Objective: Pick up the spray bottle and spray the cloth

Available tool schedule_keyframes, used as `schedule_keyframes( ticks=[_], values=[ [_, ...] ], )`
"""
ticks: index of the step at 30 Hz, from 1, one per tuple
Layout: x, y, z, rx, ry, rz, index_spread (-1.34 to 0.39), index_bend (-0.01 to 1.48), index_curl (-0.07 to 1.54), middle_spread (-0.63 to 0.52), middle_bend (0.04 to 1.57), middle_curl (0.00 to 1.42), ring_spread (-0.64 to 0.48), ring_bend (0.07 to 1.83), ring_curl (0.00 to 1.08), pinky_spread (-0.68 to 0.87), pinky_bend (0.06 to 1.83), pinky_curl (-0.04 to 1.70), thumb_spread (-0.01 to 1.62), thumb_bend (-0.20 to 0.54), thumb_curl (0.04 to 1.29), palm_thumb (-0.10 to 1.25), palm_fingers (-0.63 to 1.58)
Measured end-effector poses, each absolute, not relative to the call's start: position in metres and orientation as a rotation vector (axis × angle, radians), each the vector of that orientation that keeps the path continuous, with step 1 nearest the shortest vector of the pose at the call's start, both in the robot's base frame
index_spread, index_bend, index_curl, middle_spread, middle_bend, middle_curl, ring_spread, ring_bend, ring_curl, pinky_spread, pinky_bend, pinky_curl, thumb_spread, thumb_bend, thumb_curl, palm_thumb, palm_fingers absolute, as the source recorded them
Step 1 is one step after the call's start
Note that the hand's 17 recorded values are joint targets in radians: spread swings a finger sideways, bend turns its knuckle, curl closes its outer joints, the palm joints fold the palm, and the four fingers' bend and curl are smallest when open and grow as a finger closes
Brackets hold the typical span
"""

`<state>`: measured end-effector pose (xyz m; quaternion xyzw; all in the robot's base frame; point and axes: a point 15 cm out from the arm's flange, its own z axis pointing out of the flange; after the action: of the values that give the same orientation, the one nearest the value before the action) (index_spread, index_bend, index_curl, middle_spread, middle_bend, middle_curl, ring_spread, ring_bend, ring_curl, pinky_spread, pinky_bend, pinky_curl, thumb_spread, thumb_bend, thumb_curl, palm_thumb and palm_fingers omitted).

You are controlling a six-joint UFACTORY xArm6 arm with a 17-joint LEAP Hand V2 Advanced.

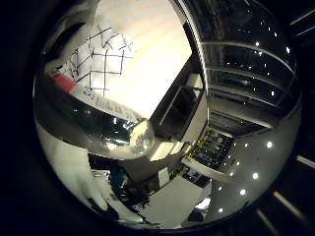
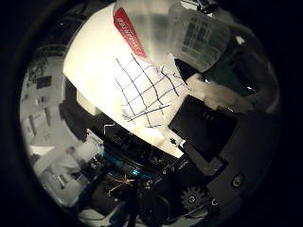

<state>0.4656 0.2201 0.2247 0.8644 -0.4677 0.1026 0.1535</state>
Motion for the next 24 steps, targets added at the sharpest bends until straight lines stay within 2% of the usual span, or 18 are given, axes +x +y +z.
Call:
schedule_keyframes(
  ticks=[11,24],
  values=[
    [0.458,0.229,0.201,2.465,-1.290,0.269,-0.18,1.17,0.72,-0.07,1.37,0.59,-0.16,1.48,0.58,-0.20,0.98,1.40,0.82,-0.015,0.88,1.06,1.20],
    [0.467,0.231,0.214,2.482,-1.315,0.286,-0.18,1.17,0.72,-0.07,1.37,0.59,-0.16,1.48,0.58,-0.20,0.98,1.39,0.81,-0.015,0.88,1.06,1.20]
  ],
)
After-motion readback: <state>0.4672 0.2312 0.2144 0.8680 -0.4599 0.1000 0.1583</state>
